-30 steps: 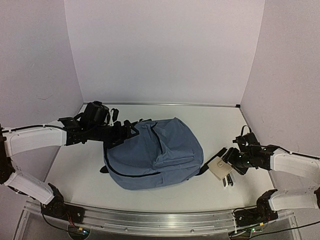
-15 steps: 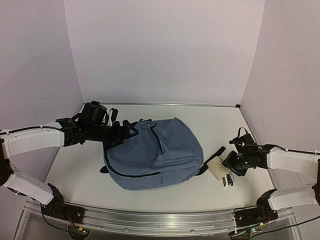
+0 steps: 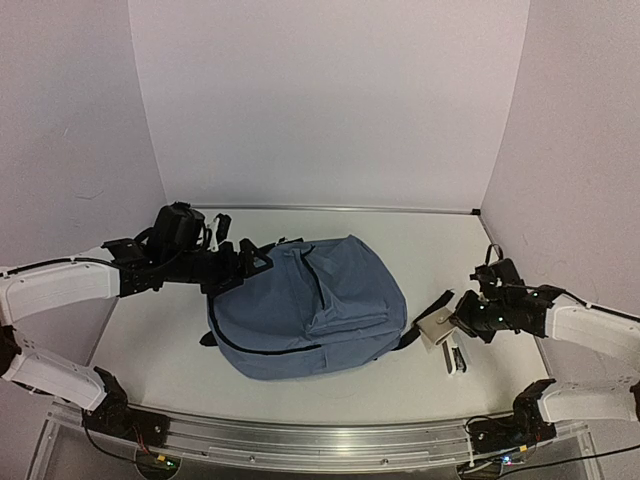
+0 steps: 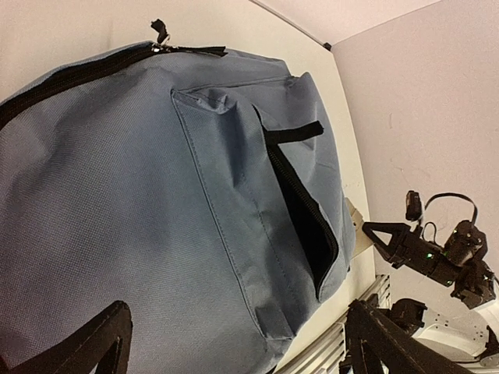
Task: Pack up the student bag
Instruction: Pick up the personal item from the center of the board.
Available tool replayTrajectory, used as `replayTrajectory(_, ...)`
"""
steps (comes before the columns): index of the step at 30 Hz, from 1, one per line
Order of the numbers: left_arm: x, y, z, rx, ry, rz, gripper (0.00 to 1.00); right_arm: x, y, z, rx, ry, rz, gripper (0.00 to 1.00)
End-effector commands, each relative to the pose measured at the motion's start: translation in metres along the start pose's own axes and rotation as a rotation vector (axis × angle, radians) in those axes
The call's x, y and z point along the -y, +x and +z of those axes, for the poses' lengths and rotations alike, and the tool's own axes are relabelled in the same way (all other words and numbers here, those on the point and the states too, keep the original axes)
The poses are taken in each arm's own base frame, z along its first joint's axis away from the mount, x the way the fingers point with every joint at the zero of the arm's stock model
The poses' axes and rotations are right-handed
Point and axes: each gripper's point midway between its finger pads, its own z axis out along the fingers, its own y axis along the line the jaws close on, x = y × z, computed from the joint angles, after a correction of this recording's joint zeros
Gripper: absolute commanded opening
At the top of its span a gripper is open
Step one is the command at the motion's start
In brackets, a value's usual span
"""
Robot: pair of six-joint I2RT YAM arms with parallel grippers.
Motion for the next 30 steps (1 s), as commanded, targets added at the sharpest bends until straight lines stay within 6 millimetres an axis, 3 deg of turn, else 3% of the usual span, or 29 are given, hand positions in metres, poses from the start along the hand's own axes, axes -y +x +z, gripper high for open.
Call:
replayTrajectory(1, 0.029, -0.012, -0.012, 0.029, 0.110, 0.106, 0.96, -0.037, -0.036, -0.041, 0.119, -0.125, 0.009, 0.00)
replayTrajectory(6, 0.068, -0.008, -0.014, -0.037, 0.237, 0.211, 0.96, -0.076, -0.056, -0.080, 0.164, -0.251, -0.050, 0.00)
replayTrajectory(10, 0.104, 0.000, -0.012, -0.089, 0.345, 0.301, 0.98, -0.129, -0.056, -0.109, 0.102, -0.443, -0.164, 0.00)
replayTrajectory(17, 0.147, 0.022, -0.001, -0.165, 0.479, 0.395, 1.00, -0.201, -0.030, -0.147, -0.062, -0.755, -0.301, 0.00)
replayTrajectory(24, 0.174, 0.034, 0.002, -0.198, 0.605, 0.394, 1.00, -0.249, 0.018, -0.165, -0.157, -0.904, -0.460, 0.00)
replayTrajectory(30, 0.176, 0.038, 0.006, -0.220, 0.633, 0.360, 1.00, -0.280, 0.034, -0.184, -0.174, -1.018, -0.526, 0.00)
